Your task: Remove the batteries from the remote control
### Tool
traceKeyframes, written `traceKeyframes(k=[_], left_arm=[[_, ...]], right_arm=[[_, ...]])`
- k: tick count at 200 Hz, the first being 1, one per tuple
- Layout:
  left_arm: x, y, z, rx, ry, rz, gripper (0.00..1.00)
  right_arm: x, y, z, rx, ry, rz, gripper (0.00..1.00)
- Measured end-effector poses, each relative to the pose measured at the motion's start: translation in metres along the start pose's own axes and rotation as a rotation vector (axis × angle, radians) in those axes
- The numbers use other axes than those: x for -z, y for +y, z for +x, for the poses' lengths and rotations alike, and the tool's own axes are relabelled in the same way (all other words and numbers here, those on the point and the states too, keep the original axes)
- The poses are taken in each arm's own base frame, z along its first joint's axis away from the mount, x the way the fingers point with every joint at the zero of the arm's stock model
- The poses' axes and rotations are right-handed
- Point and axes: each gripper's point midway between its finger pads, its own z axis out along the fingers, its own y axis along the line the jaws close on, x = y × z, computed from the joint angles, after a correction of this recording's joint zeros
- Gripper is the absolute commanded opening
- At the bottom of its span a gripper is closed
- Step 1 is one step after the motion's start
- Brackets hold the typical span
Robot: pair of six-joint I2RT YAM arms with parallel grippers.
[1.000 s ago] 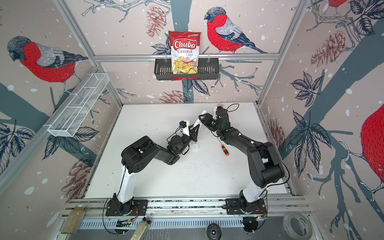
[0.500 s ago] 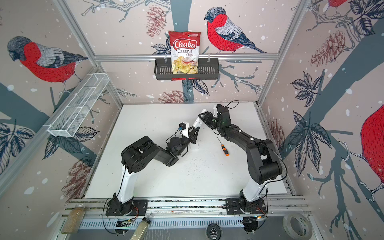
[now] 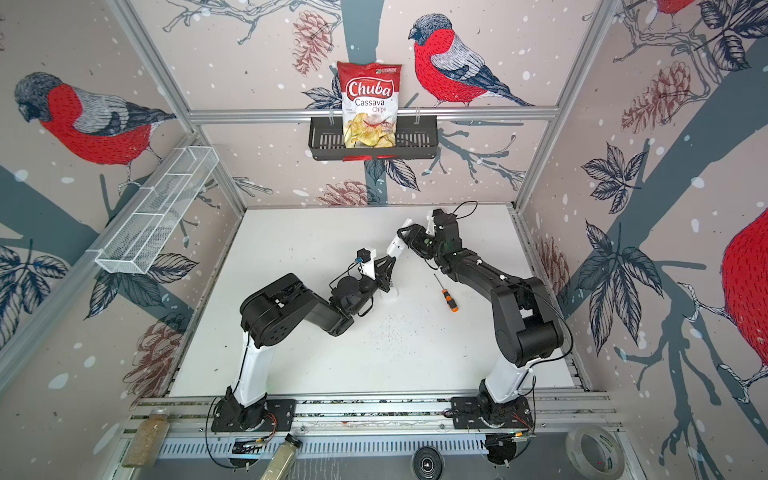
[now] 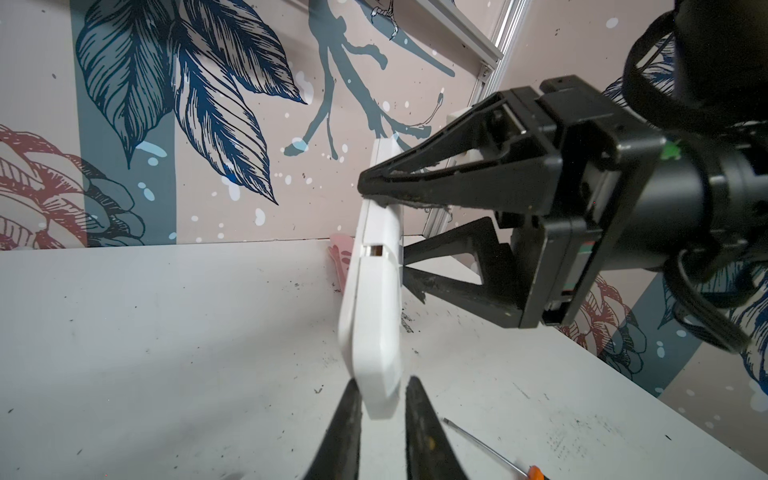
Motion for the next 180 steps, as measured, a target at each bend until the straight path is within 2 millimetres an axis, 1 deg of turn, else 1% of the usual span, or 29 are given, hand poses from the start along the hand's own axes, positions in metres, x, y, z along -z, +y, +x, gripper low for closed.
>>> traceKeyframes(k=[31,81,153,180], left_arm=[[0.002,0.002,-0.001,0.000,-0.004,-0.011,0.23],[0.003,0.003,-0.002,0.001,-0.011,-0.019,0.20],[-0.004,-0.013,-0.010,0.007,-0.035,0.013,0.13],[-0.005,-0.015,-0.010,0.007,-0.035,0.017,0.11]], right_arm=[[0.000,-0.001,0.000,-0.001,0.000,0.002,0.21],[0.000,-0.002,0.000,-0.002,0.001,0.003,0.21],[-0.002,-0.008,-0.001,-0.008,0.000,0.013,0.21],[-0.001,-0.009,-0.002,-0.007,-0.001,0.015,0.21]])
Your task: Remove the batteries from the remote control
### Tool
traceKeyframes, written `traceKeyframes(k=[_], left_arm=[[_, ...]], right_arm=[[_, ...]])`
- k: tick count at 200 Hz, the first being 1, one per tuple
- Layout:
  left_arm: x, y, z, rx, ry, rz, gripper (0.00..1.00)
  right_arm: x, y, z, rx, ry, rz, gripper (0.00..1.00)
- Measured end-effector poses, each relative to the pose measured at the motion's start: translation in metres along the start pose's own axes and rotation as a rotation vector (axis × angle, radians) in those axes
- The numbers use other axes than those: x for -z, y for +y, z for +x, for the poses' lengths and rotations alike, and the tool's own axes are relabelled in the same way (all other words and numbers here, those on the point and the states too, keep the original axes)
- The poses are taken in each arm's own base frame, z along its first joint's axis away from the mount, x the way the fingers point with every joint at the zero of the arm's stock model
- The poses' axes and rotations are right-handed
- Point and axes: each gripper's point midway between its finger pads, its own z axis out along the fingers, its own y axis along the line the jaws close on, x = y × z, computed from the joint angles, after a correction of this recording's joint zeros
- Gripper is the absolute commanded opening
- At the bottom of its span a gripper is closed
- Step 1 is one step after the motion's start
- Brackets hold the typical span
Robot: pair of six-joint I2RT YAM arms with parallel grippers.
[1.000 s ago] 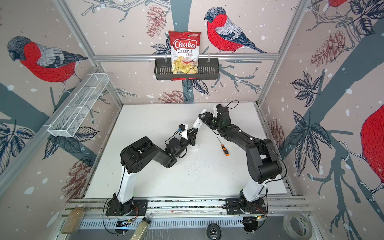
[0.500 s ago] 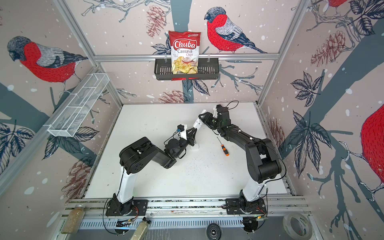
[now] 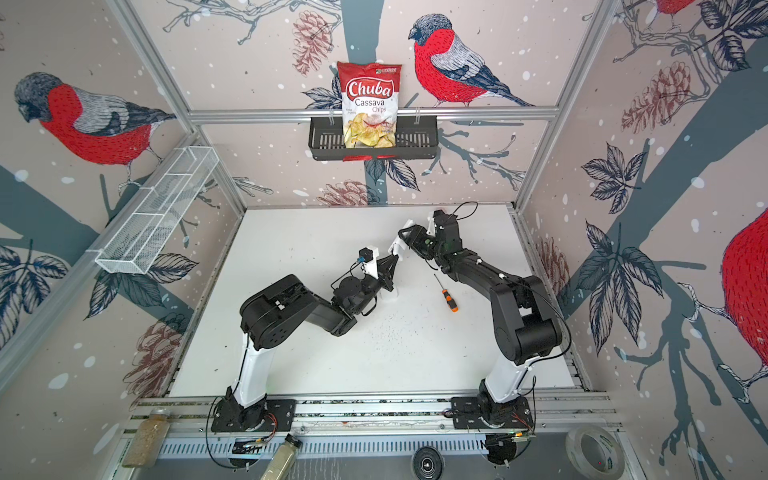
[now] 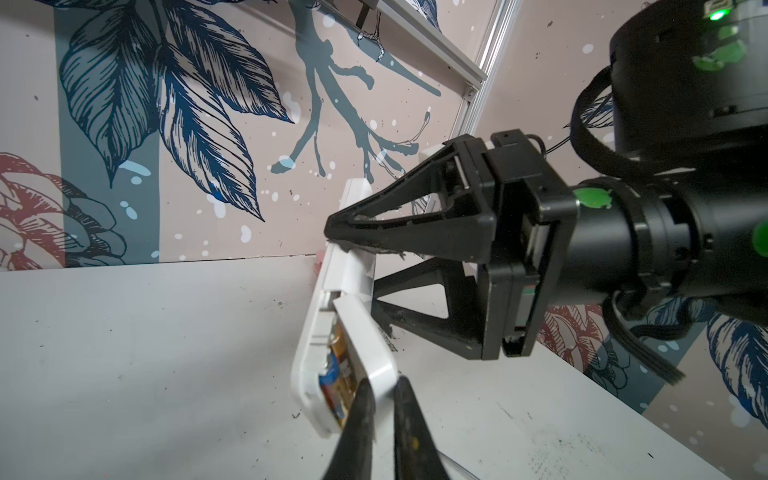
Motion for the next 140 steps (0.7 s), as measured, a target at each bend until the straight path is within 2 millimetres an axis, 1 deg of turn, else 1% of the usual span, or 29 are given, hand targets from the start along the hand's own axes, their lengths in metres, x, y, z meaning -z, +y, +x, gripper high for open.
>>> traceKeyframes(k=[33,80,109,140], left_arm=[[0.002,-0.002,0.003,0.000,0.008,0.004,0.11],[0.009,-0.007,0.012,-0.001,0.044,0.024,0.10],[0.014,-0.009,0.009,0.000,0.044,0.029,0.10],[0.015,-0.014,0.000,0.004,0.030,0.043,0.10]], right_arm=[[0.000,-0.002,0.000,0.003,0.005,0.000,0.21],[-0.004,-0.012,0.004,0.006,0.022,0.021,0.21],[-0.008,-0.017,0.002,0.010,0.025,0.034,0.21],[-0.011,-0.019,0.001,0.022,0.030,0.041,0.21]])
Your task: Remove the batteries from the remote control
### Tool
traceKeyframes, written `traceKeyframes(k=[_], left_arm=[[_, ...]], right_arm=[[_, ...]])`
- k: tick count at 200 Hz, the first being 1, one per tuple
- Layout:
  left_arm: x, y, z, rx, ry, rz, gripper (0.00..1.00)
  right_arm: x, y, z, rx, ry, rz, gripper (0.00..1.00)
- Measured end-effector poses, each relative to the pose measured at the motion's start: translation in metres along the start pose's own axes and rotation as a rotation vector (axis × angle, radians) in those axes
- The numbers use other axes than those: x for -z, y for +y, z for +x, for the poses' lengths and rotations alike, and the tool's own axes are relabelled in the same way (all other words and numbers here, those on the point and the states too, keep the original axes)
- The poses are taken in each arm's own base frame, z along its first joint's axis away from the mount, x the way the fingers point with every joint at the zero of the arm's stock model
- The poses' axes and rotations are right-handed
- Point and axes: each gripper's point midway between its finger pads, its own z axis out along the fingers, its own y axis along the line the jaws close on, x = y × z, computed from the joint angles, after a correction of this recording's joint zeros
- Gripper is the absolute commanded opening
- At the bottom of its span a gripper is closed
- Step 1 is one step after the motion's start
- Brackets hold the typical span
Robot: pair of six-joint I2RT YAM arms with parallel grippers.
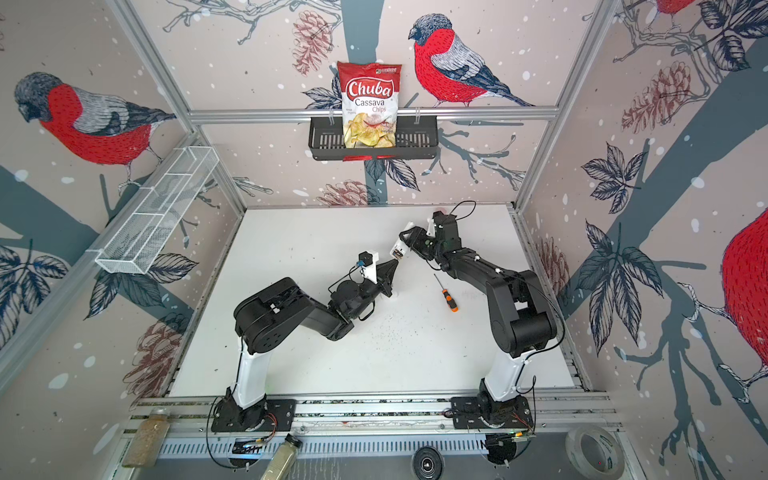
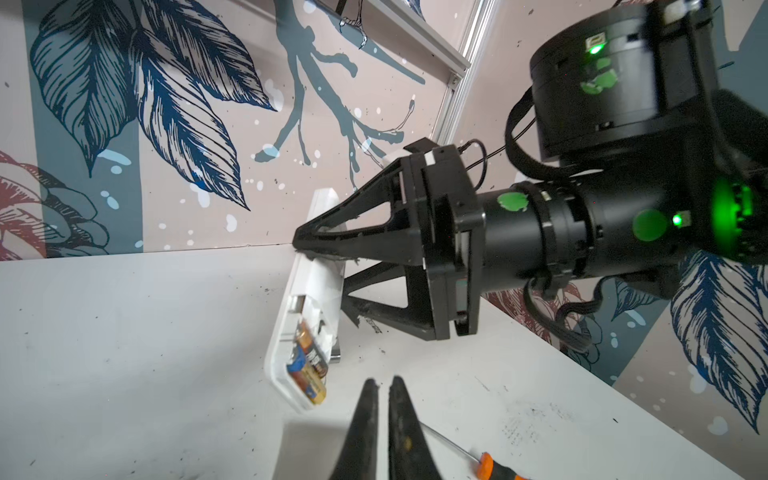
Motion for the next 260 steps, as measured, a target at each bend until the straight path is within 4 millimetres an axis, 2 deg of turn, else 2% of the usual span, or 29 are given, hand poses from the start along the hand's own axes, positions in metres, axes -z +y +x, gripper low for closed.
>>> traceKeyframes(k=[28,63,86,96,106,116,120,124,134,157,179,219,260], left_arm=[[0.004,0.000,0.001,0.001,0.008,0.000,0.10],[0.018,0.004,0.002,-0.004,0.028,-0.017,0.10],[0.029,0.014,-0.007,-0.008,0.023,-0.041,0.18],[0.032,0.019,-0.012,-0.009,0.020,-0.053,0.26],[0.036,0.025,-0.019,-0.010,0.015,-0.074,0.38],[0.038,0.030,-0.023,-0.012,0.021,-0.089,0.59],[0.039,0.032,-0.026,-0.010,0.025,-0.096,0.75],[0.039,0.034,-0.028,-0.009,0.029,-0.103,0.85],[0.039,0.041,-0.033,0.002,0.043,-0.132,0.97],[0.036,0.053,-0.046,-0.001,0.083,-0.216,0.98],[0.040,0.058,-0.048,-0.014,0.139,-0.265,0.98],[0.058,0.070,-0.037,-0.022,0.232,-0.346,0.98],[0.078,0.077,-0.015,0.017,0.305,-0.379,0.98]], right_arm=[[-0.002,-0.005,0.003,0.010,0.017,0.020,0.21],[-0.002,-0.011,0.004,0.046,0.037,0.061,0.21],[-0.002,-0.012,0.003,0.084,0.055,0.089,0.21],[-0.002,-0.012,0.002,0.106,0.059,0.107,0.21],[-0.002,-0.012,0.002,0.128,0.070,0.123,0.21],[-0.002,-0.012,0.002,0.152,0.080,0.144,0.21],[-0.003,-0.011,0.002,0.165,0.085,0.151,0.21],[-0.003,-0.011,0.003,0.175,0.091,0.160,0.21],[-0.005,-0.010,0.005,0.201,0.109,0.182,0.21],[-0.010,-0.012,0.012,0.269,0.162,0.239,0.20],[-0.015,-0.019,0.021,0.337,0.219,0.319,0.19],[-0.016,-0.033,0.044,0.438,0.322,0.454,0.21],[-0.016,-0.060,0.066,0.504,0.427,0.587,0.23]])
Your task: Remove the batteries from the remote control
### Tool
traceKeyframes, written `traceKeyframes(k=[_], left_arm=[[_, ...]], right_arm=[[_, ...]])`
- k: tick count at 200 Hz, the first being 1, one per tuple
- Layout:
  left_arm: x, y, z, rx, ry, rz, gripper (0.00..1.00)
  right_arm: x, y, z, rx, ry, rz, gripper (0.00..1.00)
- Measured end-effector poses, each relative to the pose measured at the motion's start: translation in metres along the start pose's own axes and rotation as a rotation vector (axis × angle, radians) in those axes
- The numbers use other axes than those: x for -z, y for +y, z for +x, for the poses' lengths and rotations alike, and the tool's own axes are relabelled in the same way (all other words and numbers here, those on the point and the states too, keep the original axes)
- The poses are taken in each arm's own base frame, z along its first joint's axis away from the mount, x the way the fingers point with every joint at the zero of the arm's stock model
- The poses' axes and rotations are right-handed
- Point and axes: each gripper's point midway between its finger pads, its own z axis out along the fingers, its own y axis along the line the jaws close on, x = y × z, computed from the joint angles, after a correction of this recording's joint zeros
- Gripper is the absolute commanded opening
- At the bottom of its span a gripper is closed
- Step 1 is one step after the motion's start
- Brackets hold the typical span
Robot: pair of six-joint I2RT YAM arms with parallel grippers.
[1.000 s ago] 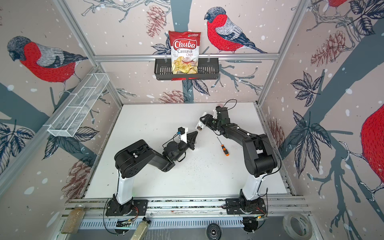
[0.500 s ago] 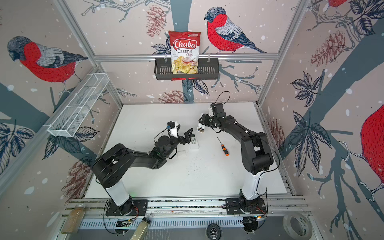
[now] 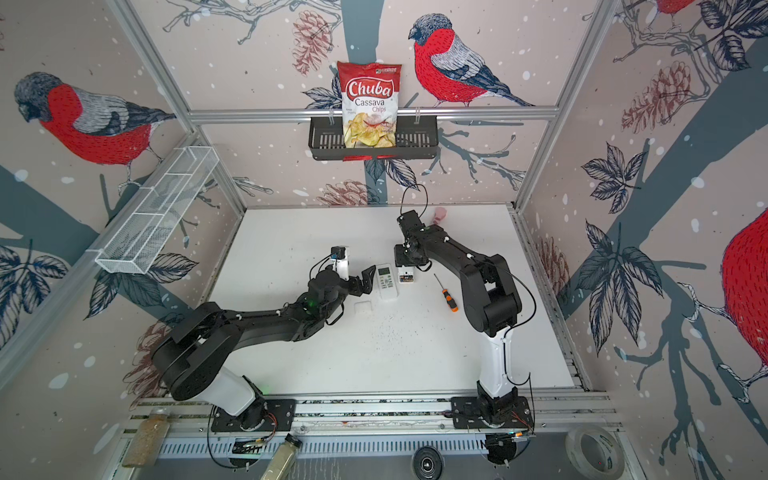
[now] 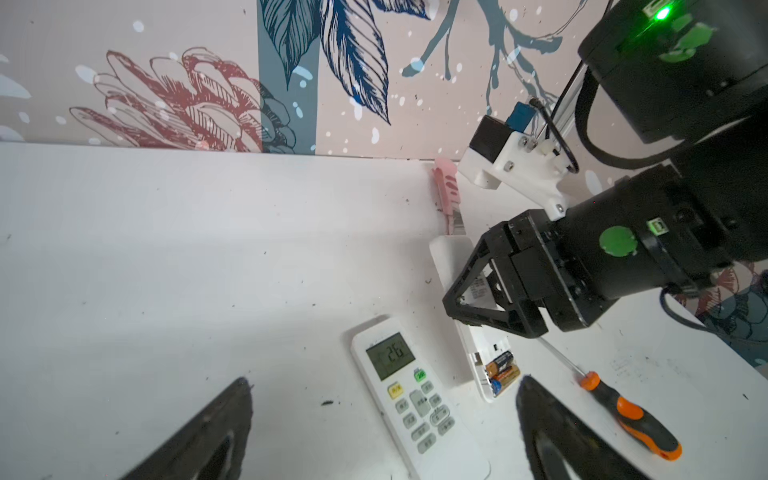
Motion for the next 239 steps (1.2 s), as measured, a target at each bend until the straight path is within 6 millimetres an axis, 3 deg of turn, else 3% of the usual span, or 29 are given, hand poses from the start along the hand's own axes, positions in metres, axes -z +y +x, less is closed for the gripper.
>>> traceKeyframes(k=[81,152,200,239], left_arm=[[0.008,0.010,0.033,0.035,0.072,-0.005,0.98],[0.007,0.011,0.034,0.040,0.073,-0.004,0.98],[0.005,0.007,0.026,0.045,0.055,0.004,0.98],[0.003,0.004,0.020,0.055,0.043,0.009,0.98]], right_arm=[[-0.029,-0.015,0.012,0.049,0.115,0.100,0.30],[-0.039,-0.017,0.016,0.053,0.143,0.116,0.42],[-0.040,-0.017,0.017,0.053,0.144,0.113,0.62],[-0.040,-0.014,0.019,0.052,0.144,0.095,0.67]])
